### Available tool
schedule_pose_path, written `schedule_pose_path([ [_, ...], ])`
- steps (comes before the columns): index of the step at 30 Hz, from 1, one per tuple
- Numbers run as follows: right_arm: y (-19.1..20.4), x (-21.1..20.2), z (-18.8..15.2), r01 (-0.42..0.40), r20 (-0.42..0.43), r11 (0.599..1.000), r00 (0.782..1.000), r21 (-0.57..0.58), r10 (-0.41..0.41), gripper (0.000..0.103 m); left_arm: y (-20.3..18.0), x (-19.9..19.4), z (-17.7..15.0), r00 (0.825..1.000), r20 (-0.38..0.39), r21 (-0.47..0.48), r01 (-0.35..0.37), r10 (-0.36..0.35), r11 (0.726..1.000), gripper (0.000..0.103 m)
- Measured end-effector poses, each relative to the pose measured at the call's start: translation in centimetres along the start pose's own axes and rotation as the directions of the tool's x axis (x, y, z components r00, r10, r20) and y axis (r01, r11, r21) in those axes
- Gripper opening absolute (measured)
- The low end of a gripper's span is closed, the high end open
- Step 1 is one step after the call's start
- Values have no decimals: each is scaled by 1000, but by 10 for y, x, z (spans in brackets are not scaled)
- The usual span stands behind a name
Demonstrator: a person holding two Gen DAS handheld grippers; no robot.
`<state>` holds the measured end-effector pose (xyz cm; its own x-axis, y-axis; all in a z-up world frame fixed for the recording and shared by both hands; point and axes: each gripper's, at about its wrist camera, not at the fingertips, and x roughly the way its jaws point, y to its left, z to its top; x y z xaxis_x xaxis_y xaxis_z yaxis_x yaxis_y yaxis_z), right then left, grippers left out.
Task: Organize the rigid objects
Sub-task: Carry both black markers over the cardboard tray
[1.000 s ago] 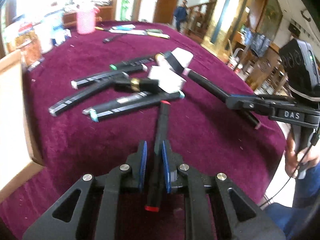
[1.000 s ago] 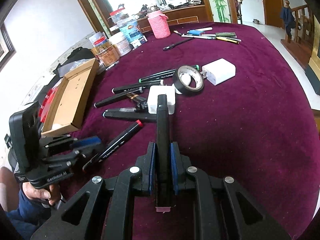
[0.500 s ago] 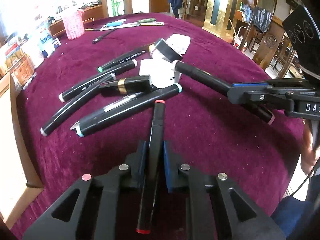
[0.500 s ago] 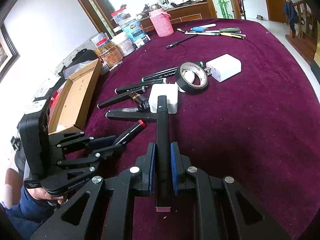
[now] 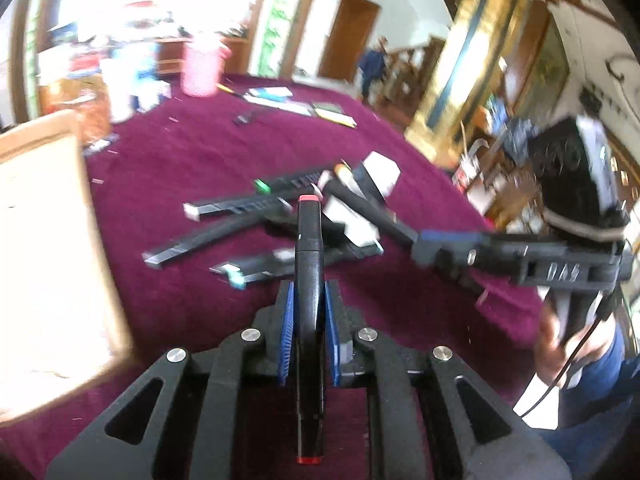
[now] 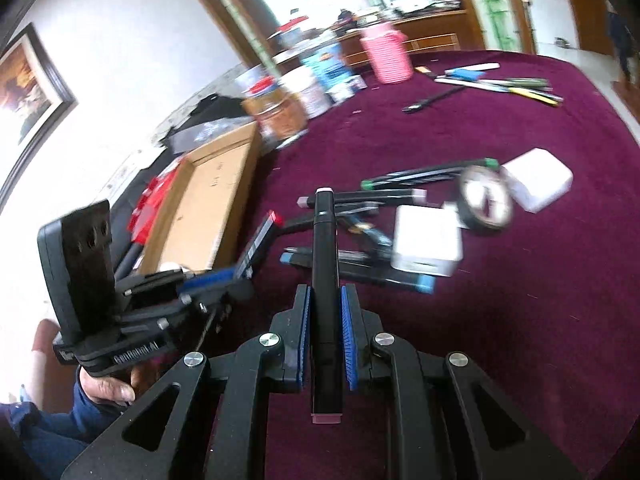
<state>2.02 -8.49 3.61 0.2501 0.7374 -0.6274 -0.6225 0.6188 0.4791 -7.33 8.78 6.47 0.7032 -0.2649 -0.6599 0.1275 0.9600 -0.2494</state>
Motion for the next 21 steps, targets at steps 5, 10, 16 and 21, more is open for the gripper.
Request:
schedule_pose_path([
  [5,47,29,16,-80,-37,995,996,-65,78,13,47,-42,7,993,90,-97,-70,79,993,12],
  [10,93,62,34,-137,-69,985,989,-105,130,13,102,-72,6,973,141,-222,-150,184,963,12],
  [16,134,118,53,-180,-109,978,979,-101,169,14,158,-71,-3,959,120,-348,-202,257,916,12],
  [21,145,161,60,-168,-142,983,977,-70,157,14,186,-72,-6,957,103,-420,-205,271,884,12],
])
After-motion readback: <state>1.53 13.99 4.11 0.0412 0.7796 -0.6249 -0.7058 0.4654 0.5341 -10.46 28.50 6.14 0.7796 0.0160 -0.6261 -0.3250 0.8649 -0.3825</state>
